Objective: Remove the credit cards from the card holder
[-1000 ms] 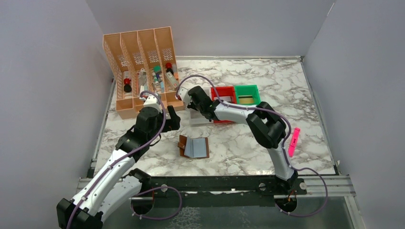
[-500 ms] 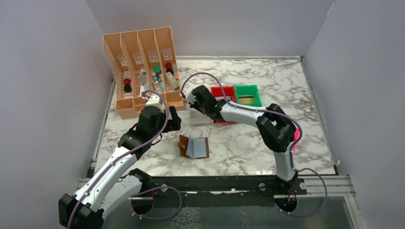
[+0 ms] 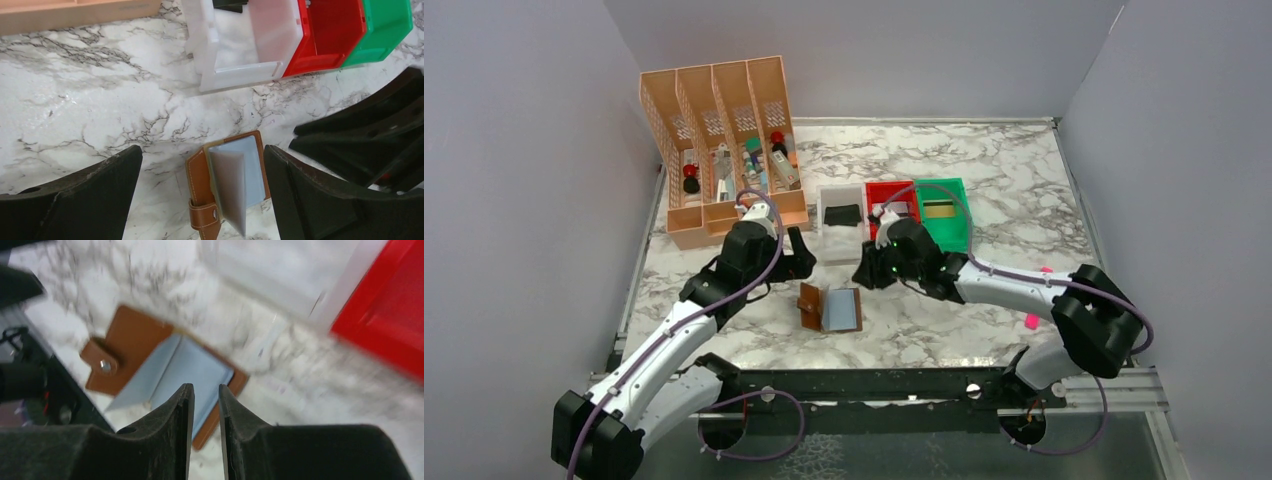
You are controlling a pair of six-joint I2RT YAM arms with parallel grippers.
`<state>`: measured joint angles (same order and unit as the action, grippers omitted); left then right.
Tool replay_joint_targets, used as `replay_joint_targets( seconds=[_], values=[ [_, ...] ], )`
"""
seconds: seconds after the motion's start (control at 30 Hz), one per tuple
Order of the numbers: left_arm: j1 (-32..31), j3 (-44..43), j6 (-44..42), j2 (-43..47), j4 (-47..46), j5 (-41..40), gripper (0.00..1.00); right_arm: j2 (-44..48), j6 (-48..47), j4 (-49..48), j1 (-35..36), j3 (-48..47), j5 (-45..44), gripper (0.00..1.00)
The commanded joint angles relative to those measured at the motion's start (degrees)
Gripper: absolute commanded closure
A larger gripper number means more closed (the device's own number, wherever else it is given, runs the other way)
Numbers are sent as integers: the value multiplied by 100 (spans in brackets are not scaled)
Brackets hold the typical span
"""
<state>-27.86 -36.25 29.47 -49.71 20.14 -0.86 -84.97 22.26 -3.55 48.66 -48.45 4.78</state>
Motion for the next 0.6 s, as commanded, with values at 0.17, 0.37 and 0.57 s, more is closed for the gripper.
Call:
replay_joint_targets(
  seconds=[0.17, 0.37, 0.57],
  values=[
    [8, 576, 653, -108, -189, 564, 10, -541, 2117, -1507, 29, 986, 2374, 68],
    [8, 837, 821, -206, -324, 678, 30, -725, 2100, -1023, 29, 960, 1885, 65],
    [7, 890, 772, -564, -428, 910, 53, -873, 2011, -624, 29, 841, 1479, 65]
  ],
)
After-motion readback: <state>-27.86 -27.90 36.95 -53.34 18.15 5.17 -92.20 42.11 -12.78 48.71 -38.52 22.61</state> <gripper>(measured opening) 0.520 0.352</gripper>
